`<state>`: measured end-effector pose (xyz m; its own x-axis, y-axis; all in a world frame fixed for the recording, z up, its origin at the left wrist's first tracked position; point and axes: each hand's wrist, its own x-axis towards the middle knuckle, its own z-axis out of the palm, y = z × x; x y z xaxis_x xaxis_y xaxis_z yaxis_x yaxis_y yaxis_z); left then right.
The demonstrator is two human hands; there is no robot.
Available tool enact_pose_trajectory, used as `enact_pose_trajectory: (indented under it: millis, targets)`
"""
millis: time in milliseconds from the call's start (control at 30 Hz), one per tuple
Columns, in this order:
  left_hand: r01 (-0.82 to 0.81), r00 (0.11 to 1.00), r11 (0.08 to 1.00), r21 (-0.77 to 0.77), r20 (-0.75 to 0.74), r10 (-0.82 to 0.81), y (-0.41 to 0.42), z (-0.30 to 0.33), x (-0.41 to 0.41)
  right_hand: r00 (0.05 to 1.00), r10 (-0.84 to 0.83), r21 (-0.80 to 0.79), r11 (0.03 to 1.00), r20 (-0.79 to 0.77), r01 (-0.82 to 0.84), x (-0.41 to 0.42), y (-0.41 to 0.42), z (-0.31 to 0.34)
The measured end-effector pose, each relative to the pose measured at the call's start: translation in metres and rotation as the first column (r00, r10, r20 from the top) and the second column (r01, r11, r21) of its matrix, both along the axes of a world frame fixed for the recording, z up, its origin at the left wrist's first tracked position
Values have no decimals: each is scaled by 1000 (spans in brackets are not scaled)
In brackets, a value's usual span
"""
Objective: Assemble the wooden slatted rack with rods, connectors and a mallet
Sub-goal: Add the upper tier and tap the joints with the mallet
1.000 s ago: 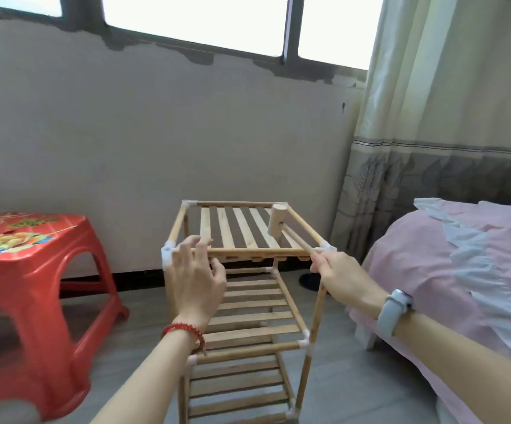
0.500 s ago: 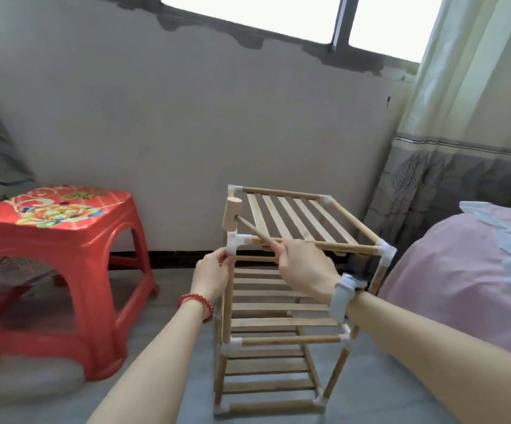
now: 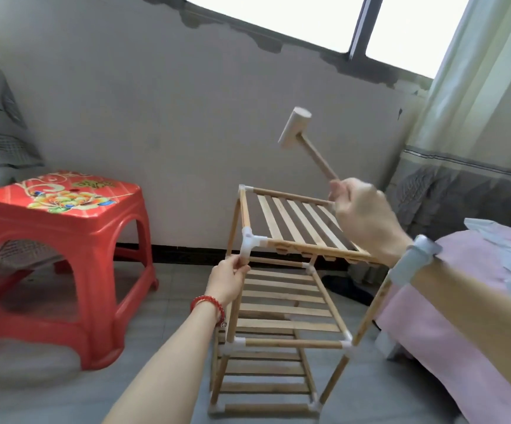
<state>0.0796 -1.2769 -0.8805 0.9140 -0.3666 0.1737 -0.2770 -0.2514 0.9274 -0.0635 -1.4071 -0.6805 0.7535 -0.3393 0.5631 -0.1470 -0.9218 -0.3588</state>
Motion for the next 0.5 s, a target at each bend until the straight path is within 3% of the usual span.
enact_pose_trajectory:
  millis: [67,100,133,167,200,233,267,300,400,467,500]
  targets:
    - [-13,1000,1000,1,-28,13,-2,-6,-1,930,29,28,999,366,-42,-8,-2,34]
    - [-23,999,1000,-6,-34,22,-3,-8,0,883,44,28,997,467,-65,-9,-1,32]
    - [-28,999,1000,-8,-24,28,-3,-9,0,895,57,7,998,443,-67,-9,0,16]
    - [-28,1000,1000,-9,-11,28,-4,-9,0,961,74,-45,997,266,-64,-10,6,-11]
    - [-23,1000,1000,-10,-7,23,-4,-10,0,995,64,-107,992,-71,-71,-10,13,-42]
    - [-12,1000,1000,-18,-15,12,-5,-12,-1,927,23,-156,984,-374,-87,-11,16,-62]
    - [5,999,1000,-27,-32,-6,-6,-14,-4,880,-16,-210,973,-475,-95,-11,12,-68]
    - [25,999,999,-32,-48,-26,-6,-16,-7,902,-10,-201,976,-432,-86,-12,5,-59]
    - [20,999,1000,-24,-49,-21,-3,-15,-2,998,41,-46,998,55,-38,-6,-2,8]
    - [12,998,1000,-12,-54,-13,-2,-12,2,912,79,36,994,402,-101,-4,3,26]
    - [10,999,1000,-16,-49,-11,-2,-11,4,890,84,61,990,447,-124,-3,7,14]
